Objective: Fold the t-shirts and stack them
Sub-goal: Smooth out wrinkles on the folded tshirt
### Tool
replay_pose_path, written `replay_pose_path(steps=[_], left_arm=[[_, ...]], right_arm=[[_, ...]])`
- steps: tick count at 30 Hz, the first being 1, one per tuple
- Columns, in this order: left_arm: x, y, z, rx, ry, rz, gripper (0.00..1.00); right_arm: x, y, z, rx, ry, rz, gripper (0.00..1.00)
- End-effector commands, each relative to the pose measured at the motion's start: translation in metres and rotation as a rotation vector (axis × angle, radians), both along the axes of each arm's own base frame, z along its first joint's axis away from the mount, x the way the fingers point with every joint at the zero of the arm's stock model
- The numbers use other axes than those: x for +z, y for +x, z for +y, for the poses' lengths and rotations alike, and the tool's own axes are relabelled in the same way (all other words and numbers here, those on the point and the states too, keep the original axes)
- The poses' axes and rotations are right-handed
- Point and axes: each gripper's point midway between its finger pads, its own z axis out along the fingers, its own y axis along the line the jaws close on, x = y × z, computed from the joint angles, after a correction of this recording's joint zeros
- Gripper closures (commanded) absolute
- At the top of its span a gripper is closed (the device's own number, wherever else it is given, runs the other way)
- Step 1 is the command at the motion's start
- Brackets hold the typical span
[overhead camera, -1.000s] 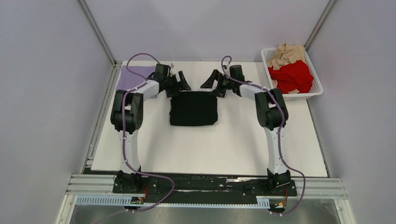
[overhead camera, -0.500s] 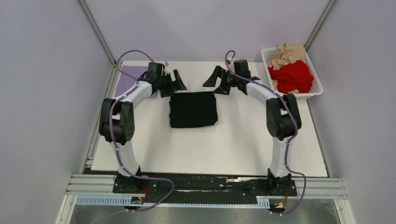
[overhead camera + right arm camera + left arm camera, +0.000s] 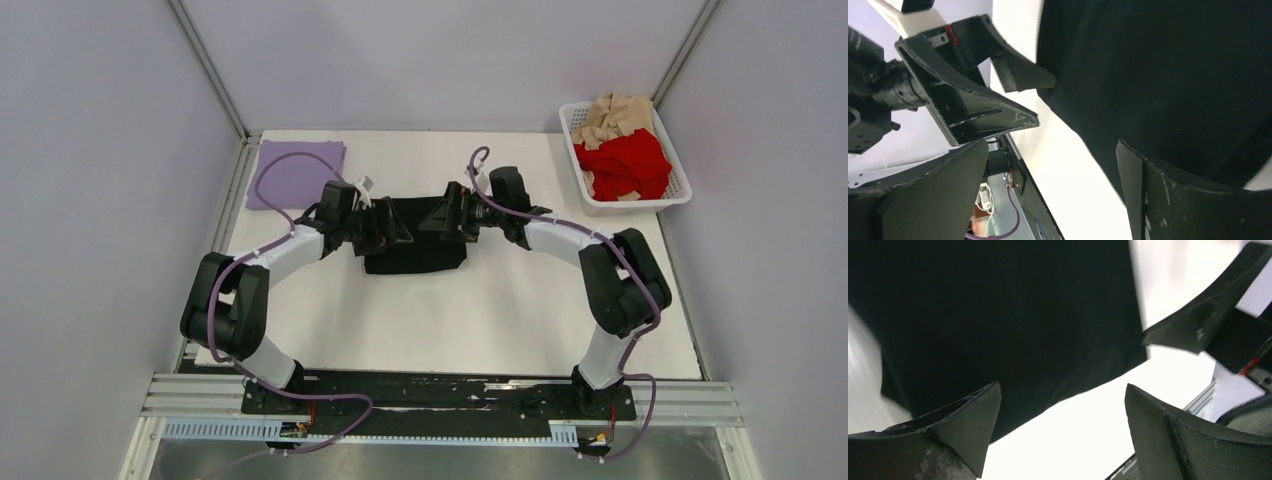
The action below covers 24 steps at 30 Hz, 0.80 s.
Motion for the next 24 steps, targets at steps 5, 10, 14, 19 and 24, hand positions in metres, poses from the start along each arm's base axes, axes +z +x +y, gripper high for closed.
replay_pose_path(steps=[5, 10, 14, 19, 24], left_arm=[[-0.058, -0.029, 0.026, 0.092, 0.075, 0.112, 0.00], [-0.077, -0.045, 0.044, 0.144, 0.146, 0.149, 0.00], [-0.075, -0.054, 0.057, 0.179, 0.199, 0.144, 0.00], [-0.042, -0.052, 0.057, 0.166, 0.175, 0.061, 0.00], [0.015, -0.043, 0.060, 0.161, 0.167, -0.082, 0.00]], right_arm=[[-0.092, -0.018, -0.018, -0.051, -0.008, 0.232, 0.00], [-0.134, -0.028, -0.050, -0.145, -0.075, 0.318, 0.00], [-0.137, -0.030, -0.062, -0.164, -0.079, 0.312, 0.00], [-0.095, -0.028, -0.064, -0.124, -0.064, 0.182, 0.00], [-0.019, -0.026, -0.068, -0.109, -0.049, -0.052, 0.00]])
